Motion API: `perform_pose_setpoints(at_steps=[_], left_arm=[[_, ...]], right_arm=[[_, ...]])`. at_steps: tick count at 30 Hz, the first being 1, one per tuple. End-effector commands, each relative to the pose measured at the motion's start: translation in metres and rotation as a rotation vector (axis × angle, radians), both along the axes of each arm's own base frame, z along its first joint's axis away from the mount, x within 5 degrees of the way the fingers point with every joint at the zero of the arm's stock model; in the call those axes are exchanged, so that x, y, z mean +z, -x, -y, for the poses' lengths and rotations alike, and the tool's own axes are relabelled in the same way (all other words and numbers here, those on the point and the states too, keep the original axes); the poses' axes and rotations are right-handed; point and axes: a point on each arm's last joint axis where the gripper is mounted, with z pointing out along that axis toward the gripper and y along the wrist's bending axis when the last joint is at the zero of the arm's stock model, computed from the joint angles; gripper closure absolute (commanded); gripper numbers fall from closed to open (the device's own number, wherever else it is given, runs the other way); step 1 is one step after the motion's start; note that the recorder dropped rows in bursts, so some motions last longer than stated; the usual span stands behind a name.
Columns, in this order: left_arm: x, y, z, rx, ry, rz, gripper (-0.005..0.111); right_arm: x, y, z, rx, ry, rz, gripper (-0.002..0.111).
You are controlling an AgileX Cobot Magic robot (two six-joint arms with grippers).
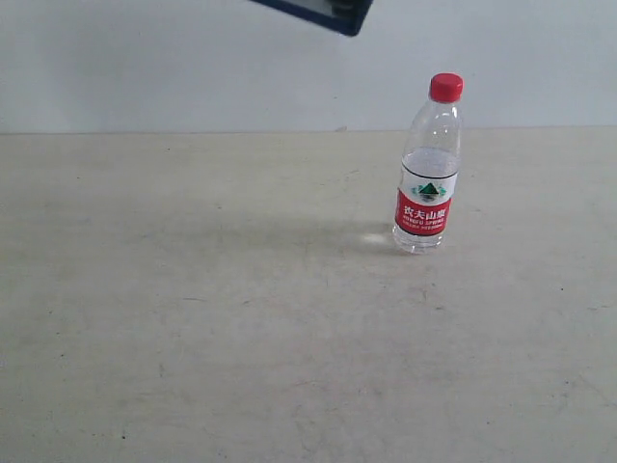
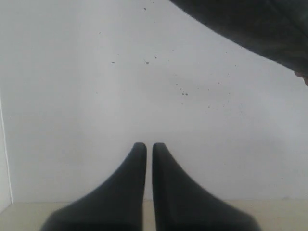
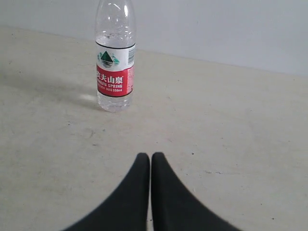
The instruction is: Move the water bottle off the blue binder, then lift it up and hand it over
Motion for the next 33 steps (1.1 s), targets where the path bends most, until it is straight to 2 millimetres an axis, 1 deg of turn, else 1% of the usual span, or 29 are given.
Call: perform_pose_setpoints(at_steps=[1,33], left_arm=[[-0.0008,0.0001,-0.0002,0.003,0.002,0.0,0.102],[-0.0002,0.0003,0.0006,-0.006,0.0,0.002,0.102]], right_arm=[[0.0009,0.0001,0.0005,-0.005,0.013,0.011,0.109],[0.0009,0.0002,0.0004,-0.004,0.009,0.01,0.109]])
